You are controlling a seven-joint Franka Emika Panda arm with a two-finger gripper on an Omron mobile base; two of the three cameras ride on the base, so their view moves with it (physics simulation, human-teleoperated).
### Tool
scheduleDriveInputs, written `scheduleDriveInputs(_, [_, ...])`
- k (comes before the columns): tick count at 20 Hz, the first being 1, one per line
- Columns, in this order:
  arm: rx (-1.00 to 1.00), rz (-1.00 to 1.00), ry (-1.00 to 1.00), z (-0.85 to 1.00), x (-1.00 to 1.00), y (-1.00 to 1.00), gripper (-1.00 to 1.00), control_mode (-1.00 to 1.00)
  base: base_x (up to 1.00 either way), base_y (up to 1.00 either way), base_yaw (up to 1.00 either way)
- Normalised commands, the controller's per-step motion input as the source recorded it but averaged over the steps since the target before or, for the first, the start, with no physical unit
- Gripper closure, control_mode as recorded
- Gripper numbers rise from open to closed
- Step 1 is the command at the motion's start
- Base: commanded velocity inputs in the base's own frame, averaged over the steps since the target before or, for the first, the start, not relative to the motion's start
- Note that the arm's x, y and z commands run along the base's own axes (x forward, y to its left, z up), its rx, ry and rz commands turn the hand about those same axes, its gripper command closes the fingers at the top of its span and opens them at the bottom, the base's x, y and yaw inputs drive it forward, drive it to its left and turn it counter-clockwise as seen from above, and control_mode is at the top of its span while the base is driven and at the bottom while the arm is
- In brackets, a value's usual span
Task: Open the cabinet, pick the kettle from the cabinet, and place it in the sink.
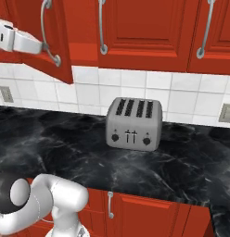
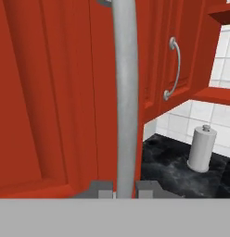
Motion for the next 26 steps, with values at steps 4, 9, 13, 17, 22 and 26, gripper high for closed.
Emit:
scheduleDriveInputs(4, [-0.05,-0.04,-0.04,-0.05,-0.29,0.61,1.00,-1.00,0.00,0.00,0.00])
scheduleDriveInputs(9, [-0.05,-0.01,-0.09,-0.07,-0.28,0.60,1.00,-1.00,0.00,0.00,0.00])
scheduleDriveInputs(13, [-0.03,0.00,-0.10,-0.07,-0.28,0.58,1.00,-1.00,0.00,0.00,0.00])
scheduleDriveInputs(17, [-0.01,0.00,-0.08,-0.02,-0.26,0.56,1.00,-1.00,0.00,0.00,0.00])
scheduleDriveInputs(22, [0.00,0.00,-0.02,0.00,-0.21,0.52,1.00,-1.00,0.00,0.00,0.00])
scheduleDriveInputs(26, [0.00,0.00,0.00,0.00,-0.20,0.48,1.00,-1.00,0.00,0.00,0.00])
